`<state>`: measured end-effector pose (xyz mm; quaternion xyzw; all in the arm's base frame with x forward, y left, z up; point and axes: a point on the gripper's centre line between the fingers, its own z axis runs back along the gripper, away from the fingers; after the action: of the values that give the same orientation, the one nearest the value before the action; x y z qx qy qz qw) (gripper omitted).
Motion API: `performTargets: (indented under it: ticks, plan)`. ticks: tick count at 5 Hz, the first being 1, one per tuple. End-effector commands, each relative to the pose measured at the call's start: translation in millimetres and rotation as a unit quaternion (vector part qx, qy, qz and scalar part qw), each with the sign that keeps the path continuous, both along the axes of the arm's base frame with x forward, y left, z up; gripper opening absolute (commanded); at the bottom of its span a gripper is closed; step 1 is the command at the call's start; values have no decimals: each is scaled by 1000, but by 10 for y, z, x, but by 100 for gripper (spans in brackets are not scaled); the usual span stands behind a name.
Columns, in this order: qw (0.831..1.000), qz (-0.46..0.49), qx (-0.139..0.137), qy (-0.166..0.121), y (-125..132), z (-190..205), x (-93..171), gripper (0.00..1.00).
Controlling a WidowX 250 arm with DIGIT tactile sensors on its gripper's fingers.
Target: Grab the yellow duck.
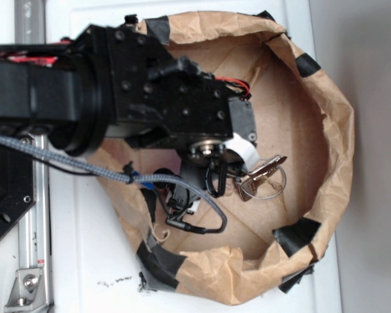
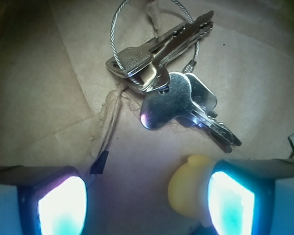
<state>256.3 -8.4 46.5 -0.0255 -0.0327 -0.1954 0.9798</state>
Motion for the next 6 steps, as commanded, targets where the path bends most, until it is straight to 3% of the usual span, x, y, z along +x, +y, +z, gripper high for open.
performTargets:
  ticks: [1, 3, 6]
  plan:
    - [999, 28, -4, 28, 104, -61, -127, 100]
    - [997, 57, -11, 60, 274, -128, -220, 100]
    - [997, 58, -12, 39, 258, -15, -200, 100]
